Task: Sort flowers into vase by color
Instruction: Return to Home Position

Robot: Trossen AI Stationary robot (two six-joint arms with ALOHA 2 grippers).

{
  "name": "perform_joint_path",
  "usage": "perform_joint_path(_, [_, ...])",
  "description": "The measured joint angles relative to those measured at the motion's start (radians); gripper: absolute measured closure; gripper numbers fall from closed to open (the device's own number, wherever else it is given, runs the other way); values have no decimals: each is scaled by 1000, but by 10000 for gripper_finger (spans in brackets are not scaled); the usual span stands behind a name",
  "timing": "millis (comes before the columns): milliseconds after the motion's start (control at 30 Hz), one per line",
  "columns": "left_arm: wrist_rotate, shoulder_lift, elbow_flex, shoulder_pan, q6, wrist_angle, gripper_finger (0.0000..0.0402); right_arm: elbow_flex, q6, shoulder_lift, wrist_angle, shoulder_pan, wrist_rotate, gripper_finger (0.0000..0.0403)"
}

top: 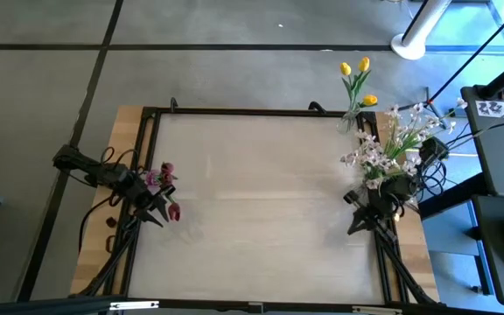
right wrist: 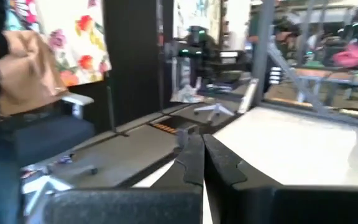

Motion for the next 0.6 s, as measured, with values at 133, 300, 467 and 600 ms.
perform_joint_path(133, [0,0,0,0,0,1,317,0,-104,2,-16,-98,54,400])
perform_joint_path(300, [0,0,0,0,0,0,317,0,-112,8,-14,-178,86,387])
perform_joint_path(467, [0,0,0,0,0,0,317,0,-114,8,-25,-192,49,383])
perform_joint_path(600, [0,0,0,0,0,-1,317,-1,-114,8,-19,-192,50,382])
